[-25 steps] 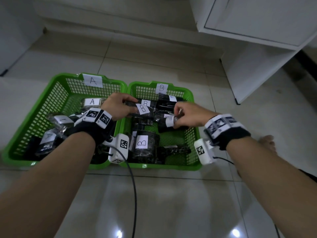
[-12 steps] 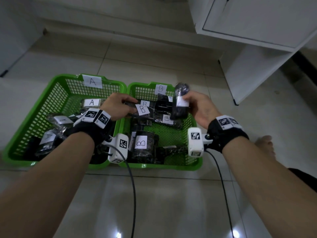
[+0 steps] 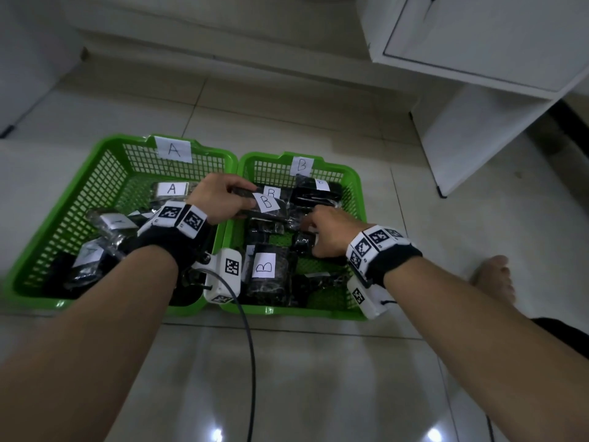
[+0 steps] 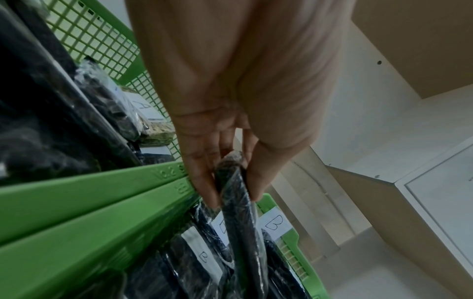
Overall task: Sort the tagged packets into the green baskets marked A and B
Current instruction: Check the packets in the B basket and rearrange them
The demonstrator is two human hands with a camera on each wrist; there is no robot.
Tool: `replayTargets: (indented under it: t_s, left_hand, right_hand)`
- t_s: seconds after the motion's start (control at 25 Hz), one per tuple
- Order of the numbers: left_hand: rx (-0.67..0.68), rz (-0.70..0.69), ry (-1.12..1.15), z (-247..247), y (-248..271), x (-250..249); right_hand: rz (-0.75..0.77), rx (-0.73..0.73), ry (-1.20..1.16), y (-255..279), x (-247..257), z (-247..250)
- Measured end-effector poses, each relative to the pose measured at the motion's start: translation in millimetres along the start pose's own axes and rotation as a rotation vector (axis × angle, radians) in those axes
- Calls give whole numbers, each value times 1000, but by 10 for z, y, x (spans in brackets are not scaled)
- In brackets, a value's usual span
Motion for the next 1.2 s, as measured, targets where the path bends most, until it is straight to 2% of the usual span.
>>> replayTargets:
  t_s: [0.12,0.2,0.28,0.32,0.4,0.48,0.64,0.72,0.84,0.92,0.96,1.08,1.2]
  left_hand:
    - [14,3,-8,0,11,-5]
    - [18,7,11,4,38,-8]
    - [-16,28,59,63,54,1]
    - [-43,49,103,105,51,19]
    - [-86,107,203,198,107,51]
    - [-97,159,254,222,146,97]
    - [-126,190,305,253,83,30]
    - [-144,192,278,295,44,72]
    - [-166,157,223,346,32,83]
    - [-186,119,189,367,11,52]
    - [-194,102,175,364,-3,34]
    - [-160,55,88,237,-18,60]
    - [-119,3,27,157,-73,86]
  right_hand:
    - [39,-17,70,45,47,9]
    - [52,-85,88,67,119,154]
    - [35,-191,-23,103,274,375]
    - [-1,-195,-120,138,352,396]
    - [-24,-59,-237,250,564,160]
    - [12,40,-173,325,705,-70]
    - [-21,-27,-221,320,551,148]
    - [-74,52,-333,366,471,134]
    - [-222,156,-633,461,255,184]
    - [-356,69,-824,463,-87,359]
    - [-433,-34,-892,444,-325,479]
    - [-616,-396,-847,454,-994,777]
    - [-676,-502,-839,387,-1248,788]
Point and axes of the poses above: each hand's wrist, its own y-axis away from the middle knuckle, its own z-axis out of the back of the hand, x = y × z, the point moved 10 cm from there along -y, towards the middle knuckle, and after that the axes turned 15 degrees about -x, right-handed, at the moved point
